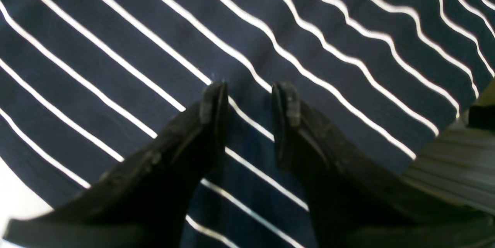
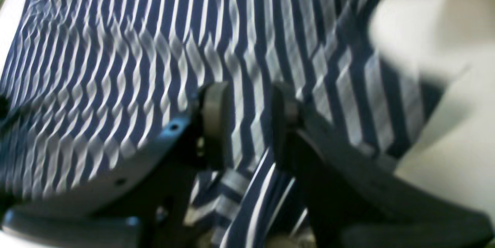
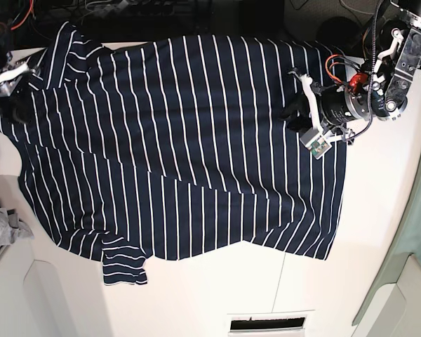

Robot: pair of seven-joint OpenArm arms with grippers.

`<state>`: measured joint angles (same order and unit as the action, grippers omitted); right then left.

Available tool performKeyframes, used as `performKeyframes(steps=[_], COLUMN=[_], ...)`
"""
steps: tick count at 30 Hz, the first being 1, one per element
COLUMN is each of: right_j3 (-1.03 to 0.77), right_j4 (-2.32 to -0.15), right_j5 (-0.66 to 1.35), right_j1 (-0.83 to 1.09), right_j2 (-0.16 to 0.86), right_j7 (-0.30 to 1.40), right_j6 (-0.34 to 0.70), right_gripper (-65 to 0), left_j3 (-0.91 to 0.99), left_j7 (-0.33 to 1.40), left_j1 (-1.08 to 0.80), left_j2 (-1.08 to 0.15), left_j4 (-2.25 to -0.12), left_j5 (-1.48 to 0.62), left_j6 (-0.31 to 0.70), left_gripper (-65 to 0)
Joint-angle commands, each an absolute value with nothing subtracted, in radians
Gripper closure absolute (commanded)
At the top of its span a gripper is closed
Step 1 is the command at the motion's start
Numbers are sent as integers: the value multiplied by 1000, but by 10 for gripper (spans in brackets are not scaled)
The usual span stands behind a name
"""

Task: Layout the t-shirt on the table in an organized manner, then fold the t-shirt properly
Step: 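Pull the shirt collar corner outward with the right gripper, then drag the grasped fabric with the left gripper away from the right gripper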

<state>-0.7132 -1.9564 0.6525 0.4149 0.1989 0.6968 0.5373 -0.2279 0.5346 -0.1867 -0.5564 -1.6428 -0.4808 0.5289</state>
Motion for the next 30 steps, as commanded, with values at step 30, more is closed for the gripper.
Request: performKeyframes(steps=[30], right_j3=[-476], right_j4=[-1109], right_j5=[381], right_j1=[-135], right_j2=[305], right_j7=[516], right_j6=[519], right_gripper=[0], left_j3=[-215], left_j7=[492], left_j1=[88], left_j2=[-484], left_j4=[-1144], left_j5=[-428], left_j6=[411], left_gripper=[-53])
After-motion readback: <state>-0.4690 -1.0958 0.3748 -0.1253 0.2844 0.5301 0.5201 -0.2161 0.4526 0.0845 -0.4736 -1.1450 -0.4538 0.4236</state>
